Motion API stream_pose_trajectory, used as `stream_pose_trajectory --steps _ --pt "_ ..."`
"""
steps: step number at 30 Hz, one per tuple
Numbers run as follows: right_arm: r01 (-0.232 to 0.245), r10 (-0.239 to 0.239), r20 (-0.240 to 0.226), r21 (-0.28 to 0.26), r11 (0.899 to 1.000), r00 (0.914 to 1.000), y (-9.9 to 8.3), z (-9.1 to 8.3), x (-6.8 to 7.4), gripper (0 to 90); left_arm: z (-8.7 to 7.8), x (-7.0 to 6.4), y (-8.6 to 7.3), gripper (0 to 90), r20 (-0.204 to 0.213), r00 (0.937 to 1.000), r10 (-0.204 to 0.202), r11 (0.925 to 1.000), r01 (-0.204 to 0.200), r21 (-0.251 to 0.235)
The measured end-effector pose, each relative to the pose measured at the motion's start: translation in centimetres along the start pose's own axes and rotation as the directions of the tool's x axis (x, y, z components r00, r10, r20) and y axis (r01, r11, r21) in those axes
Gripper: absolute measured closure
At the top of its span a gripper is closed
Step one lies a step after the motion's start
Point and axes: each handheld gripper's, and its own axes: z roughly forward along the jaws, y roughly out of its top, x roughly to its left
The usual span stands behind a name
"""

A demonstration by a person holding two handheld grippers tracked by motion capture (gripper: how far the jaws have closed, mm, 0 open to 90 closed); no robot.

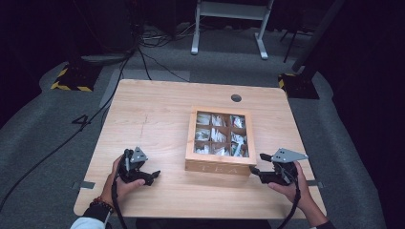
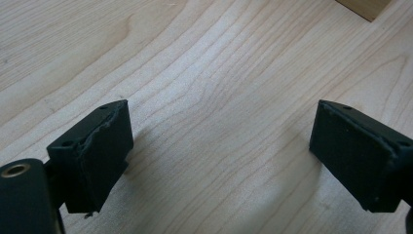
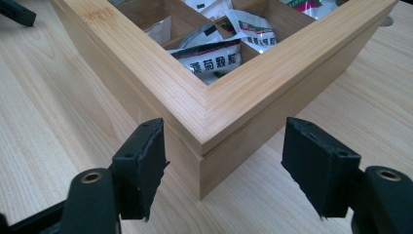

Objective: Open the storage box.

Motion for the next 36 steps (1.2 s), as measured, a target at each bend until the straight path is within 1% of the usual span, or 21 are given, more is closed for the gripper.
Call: stream_pose_trajectory --steps 4,7,14,16,20,32,35,36 --pt "0.005 -0.005 -0.003 0.009 1.0 1.0 -0.1 0.5 0.1 33.5 0.0 0.0 0.0 9.1 0.003 1.0 0.001 1.0 -0.001 0.001" --pt "-0.002 0.002 -0.009 0.013 1.0 1.0 -0.2 0.8 0.0 35.0 0.0 0.1 0.0 8.9 0.005 1.0 0.003 1.0 -0.003 0.002" --pt "-0.02 0.02 -0.027 -0.001 1.0 0.9994 -0.1 1.1 -0.2 35.1 0.1 0.1 0.1 8.8 0.006 1.0 0.004 1.0 -0.004 0.001" --pt "-0.005 0.005 -0.019 -0.008 1.0 0.9998 -0.1 1.1 0.0 35.2 0.0 0.1 0.1 8.9 0.005 1.0 0.003 1.0 -0.003 0.002" --pt "0.005 -0.006 -0.017 -0.019 1.0 0.9998 0.2 1.2 0.2 35.3 0.0 0.1 0.1 8.8 0.005 1.0 0.004 1.0 -0.004 0.002" --pt "0.017 -0.017 0.009 -0.05 0.999 0.9998 0.9 0.4 0.4 35.2 0.1 0.0 0.2 8.7 0.004 1.0 0.005 1.0 -0.005 0.004" --pt "0.02 -0.019 0.018 -0.068 0.997 0.9997 1.2 0.1 0.5 35.2 0.2 -0.1 0.5 9.0 -0.001 1.0 0.009 0.9997 -0.009 0.024" --pt "0.018 -0.017 0.02 -0.074 0.997 0.9997 1.3 0.1 0.5 35.2 0.1 -0.2 0.6 10.6 0.005 0.9999 0.015 0.9996 -0.015 0.025"
